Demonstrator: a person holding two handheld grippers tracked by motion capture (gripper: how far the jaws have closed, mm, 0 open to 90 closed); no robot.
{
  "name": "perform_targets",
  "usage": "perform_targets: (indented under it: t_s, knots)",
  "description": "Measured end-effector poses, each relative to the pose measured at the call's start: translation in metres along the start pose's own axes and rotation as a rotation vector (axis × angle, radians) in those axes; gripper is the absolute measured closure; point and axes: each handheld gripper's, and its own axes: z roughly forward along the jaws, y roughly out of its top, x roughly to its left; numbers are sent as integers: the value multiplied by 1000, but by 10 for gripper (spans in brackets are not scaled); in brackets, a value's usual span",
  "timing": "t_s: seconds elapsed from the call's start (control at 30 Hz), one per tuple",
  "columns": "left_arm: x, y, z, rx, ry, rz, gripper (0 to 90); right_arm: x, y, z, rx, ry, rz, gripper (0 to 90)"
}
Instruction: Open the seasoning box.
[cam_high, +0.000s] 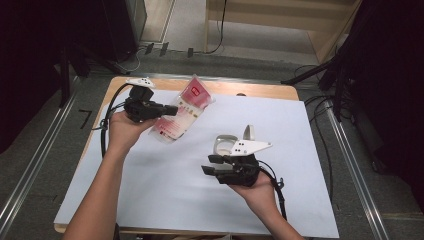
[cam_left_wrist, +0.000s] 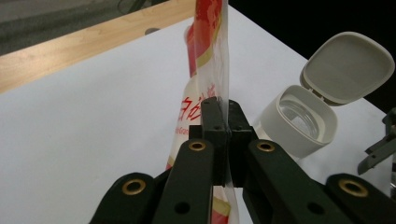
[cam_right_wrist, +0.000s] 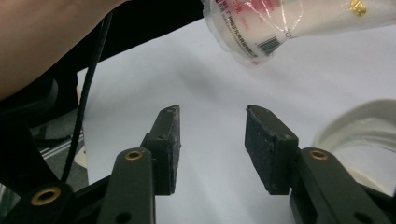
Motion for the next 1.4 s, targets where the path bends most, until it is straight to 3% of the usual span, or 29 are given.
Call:
perform_targets:
  t_s: [0.07, 0.23, 0.3, 0.4, 0.43, 0.73, 1.2, 1.4]
  knots:
    - [5, -1, 5, 0, -5, -20, 900, -1, -4, -4, -1, -12, -5, 561]
    - [14, -10, 21, 6, 1, -17, 900, -4, -12, -14, -8, -21, 11, 562]
    - [15, -14, 26, 13, 21, -11, 900, -5, -14, -16, -12, -24, 13, 563]
    - [18, -19, 31, 36, 7, -15, 900, -7, -17, -20, -13, -32, 23, 565]
    - [17, -21, 32, 45, 25, -10, 900, -7, -18, -21, -11, -35, 24, 565]
    - [21, -32, 25, 10, -8, -10, 900, -10, -23, -26, -11, -52, 29, 570]
    - [23, -46, 12, -3, 10, -12, 900, -17, -32, -35, -9, -83, 58, 572]
    - [21, -52, 5, 21, 16, -13, 900, -21, -35, -35, -6, -93, 67, 572]
